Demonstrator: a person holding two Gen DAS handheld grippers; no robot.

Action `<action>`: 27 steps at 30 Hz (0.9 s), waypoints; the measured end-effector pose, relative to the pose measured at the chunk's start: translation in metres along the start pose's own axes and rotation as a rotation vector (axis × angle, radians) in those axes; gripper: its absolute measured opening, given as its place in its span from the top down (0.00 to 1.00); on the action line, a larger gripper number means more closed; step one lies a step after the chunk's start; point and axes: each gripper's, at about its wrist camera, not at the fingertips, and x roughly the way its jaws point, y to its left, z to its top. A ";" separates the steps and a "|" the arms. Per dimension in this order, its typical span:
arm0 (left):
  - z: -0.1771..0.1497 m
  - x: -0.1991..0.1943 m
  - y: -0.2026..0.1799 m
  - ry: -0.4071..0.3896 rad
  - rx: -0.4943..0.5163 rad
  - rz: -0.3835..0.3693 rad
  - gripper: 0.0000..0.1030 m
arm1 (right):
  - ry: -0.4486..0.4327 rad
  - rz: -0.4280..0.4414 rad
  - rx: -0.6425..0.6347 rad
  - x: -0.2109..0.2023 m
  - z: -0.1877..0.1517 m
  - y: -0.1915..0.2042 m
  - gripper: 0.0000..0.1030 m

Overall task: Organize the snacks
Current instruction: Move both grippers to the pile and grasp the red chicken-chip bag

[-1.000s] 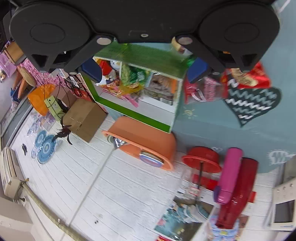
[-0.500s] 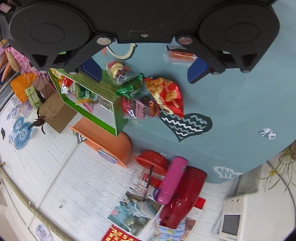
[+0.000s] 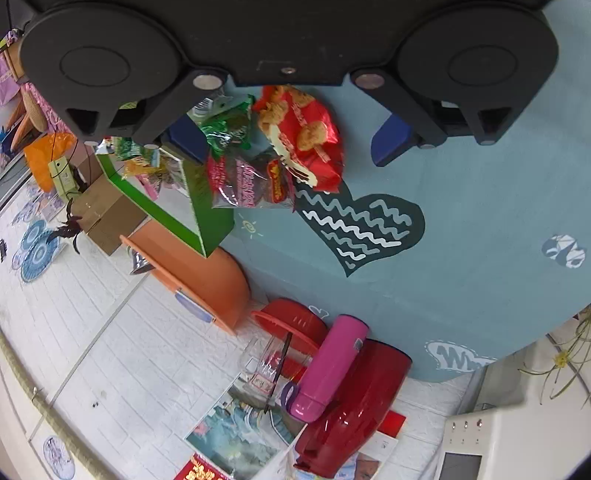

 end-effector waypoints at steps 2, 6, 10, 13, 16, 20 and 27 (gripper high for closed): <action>0.004 0.008 0.002 0.020 0.012 0.000 0.00 | 0.014 0.002 0.000 0.009 0.001 0.004 0.00; 0.008 0.020 0.006 0.045 0.031 -0.006 0.00 | 0.038 0.018 0.000 0.025 0.004 0.011 0.00; 0.011 0.031 0.014 0.074 0.023 -0.015 0.00 | 0.058 0.023 -0.003 0.040 0.009 0.017 0.00; 0.012 0.038 0.021 0.102 0.007 -0.032 0.01 | 0.068 0.031 -0.005 0.050 0.013 0.018 0.00; 0.012 0.042 0.023 0.121 0.009 -0.054 0.06 | 0.064 0.021 -0.022 0.058 0.017 0.021 0.00; 0.011 0.047 0.029 0.140 -0.013 -0.093 0.07 | 0.072 0.002 -0.033 0.070 0.020 0.024 0.00; 0.007 0.045 0.027 0.131 0.000 -0.128 0.13 | 0.084 -0.067 -0.089 0.080 0.023 0.029 0.00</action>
